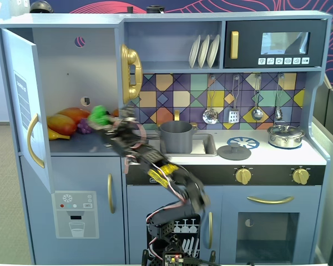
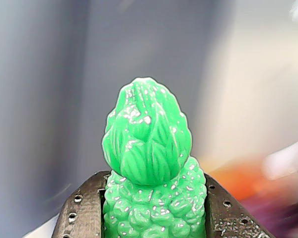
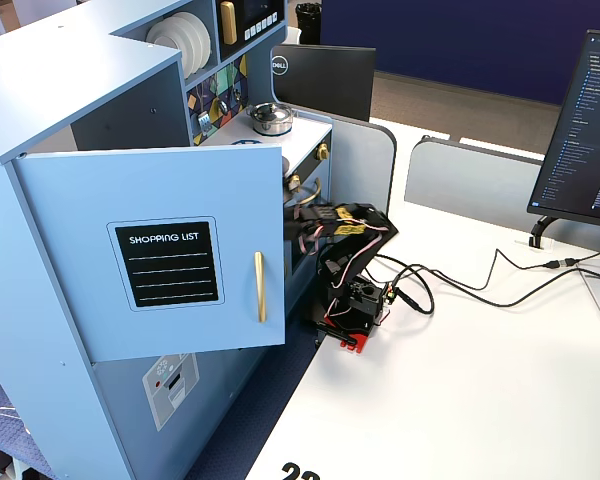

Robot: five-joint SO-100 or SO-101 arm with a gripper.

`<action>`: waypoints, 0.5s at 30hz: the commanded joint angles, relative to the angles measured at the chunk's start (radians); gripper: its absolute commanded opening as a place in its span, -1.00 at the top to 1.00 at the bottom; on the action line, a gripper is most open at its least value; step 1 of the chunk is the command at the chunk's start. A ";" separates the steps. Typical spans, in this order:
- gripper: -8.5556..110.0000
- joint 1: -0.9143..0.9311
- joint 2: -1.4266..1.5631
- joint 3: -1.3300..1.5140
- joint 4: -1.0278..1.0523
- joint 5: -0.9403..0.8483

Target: Pick up the green pineapple from the left cabinet and place it in the gray recipient

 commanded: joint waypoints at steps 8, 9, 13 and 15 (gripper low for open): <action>0.86 0.554 0.284 -0.028 0.061 0.193; 0.86 0.617 0.252 -0.058 0.091 0.221; 0.86 0.790 0.084 -0.198 0.241 0.281; 0.86 0.833 -0.009 -0.278 0.327 0.282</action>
